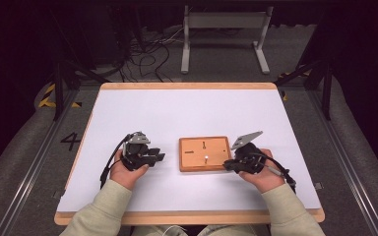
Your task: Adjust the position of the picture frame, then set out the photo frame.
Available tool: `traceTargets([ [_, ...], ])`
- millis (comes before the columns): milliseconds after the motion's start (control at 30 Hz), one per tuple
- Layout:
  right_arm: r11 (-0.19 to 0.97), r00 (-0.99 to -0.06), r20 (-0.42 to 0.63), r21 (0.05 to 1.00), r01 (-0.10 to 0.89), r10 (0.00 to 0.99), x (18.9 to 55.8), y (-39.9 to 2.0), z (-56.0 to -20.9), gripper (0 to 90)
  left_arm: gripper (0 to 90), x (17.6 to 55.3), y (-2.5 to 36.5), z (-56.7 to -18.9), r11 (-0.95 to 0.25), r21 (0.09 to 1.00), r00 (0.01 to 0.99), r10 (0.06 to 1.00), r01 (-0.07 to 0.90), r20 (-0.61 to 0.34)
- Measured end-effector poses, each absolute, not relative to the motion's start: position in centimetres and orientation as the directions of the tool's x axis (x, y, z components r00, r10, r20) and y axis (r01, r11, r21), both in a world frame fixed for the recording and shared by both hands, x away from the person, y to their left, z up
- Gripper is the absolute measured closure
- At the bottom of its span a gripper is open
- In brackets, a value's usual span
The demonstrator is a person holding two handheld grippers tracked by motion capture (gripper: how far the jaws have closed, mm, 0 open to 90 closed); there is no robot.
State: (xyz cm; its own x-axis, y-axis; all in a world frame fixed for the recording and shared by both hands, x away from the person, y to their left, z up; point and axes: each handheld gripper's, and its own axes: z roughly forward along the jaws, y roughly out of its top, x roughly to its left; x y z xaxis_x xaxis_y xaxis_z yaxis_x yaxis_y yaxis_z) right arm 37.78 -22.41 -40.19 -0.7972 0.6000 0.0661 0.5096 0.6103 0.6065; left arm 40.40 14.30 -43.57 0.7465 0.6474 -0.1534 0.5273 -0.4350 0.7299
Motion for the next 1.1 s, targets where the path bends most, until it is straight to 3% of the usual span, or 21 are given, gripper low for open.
traceTargets([
  [167,0.486,-0.766,0.032,0.755,0.439,0.642,37.2,-24.7,-38.2,61.8,53.7,40.3,14.4,-43.0,-0.410,0.761,0.738,0.662,0.502,-0.130],
  [400,0.392,-0.723,0.011,0.834,0.388,0.691,36.9,-26.8,-37.2,53.2,48.0,40.1,14.5,-42.7,-0.388,0.792,0.736,0.667,0.472,-0.113],
  [867,0.350,-0.658,-0.011,0.853,0.386,0.753,37.2,-29.1,-37.3,46.0,44.3,39.8,13.4,-42.4,-0.412,0.815,0.764,0.643,0.408,-0.057],
  [1100,0.331,-0.633,0.000,0.852,0.405,0.774,37.2,-29.9,-37.6,44.8,43.6,39.8,12.3,-42.1,-0.406,0.819,0.792,0.603,0.406,-0.093],
])
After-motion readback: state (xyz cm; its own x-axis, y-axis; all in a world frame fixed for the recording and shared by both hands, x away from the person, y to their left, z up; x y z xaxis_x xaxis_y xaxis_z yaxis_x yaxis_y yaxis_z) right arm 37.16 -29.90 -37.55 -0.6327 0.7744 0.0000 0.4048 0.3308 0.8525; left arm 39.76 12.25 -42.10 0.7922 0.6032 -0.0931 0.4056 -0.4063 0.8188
